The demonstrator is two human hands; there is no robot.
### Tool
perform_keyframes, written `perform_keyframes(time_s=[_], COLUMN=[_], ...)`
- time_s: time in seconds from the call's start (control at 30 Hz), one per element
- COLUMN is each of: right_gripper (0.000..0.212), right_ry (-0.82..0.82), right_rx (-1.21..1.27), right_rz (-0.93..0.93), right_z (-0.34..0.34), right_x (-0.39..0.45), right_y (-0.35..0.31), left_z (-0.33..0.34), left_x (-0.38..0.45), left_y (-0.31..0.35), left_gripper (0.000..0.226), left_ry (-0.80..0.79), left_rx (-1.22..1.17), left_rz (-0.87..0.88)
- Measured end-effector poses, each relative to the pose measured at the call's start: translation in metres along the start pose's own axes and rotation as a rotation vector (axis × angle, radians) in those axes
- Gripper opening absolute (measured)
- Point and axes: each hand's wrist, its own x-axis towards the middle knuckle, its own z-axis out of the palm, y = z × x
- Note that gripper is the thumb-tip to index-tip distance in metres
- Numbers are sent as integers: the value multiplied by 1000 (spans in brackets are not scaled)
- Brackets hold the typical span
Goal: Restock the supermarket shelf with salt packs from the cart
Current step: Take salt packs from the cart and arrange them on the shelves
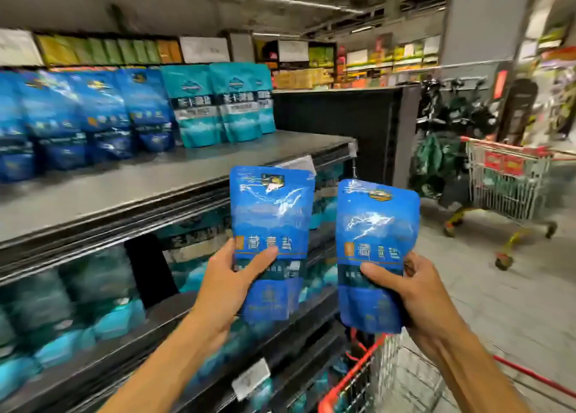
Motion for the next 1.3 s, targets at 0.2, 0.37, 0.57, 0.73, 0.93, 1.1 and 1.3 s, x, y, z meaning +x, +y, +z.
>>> perform_keyframes(time_s=[0.2,0.37,0.57,0.73,0.93,1.1,1.3], right_gripper=[47,57,47,50,64,37,60], right_ry=[-310,-531,-714,-750,-718,-752,-878], right_rx=[74,131,149,86,61,-23,-526], right_rz=[-68,-51,2,124,228,221,-91], right_z=[121,241,397,517,626,675,675], right_x=[50,74,85,101,123,134,144], right_y=[-45,-71,-76,-49,-13,17,39], left_z=[-94,-179,-312,-423,-519,-562,-584], left_x=[-11,-10,-10,2,41,74,73], left_y=[70,125,180,199,176,150,136], left_gripper=[36,29,29,39,38,33,36], left_ry=[261,494,634,677,661,590,614], left_rx=[-19,-72,-27,63,86,118,497], left_rz=[144,190,199,172,77,45,-102])
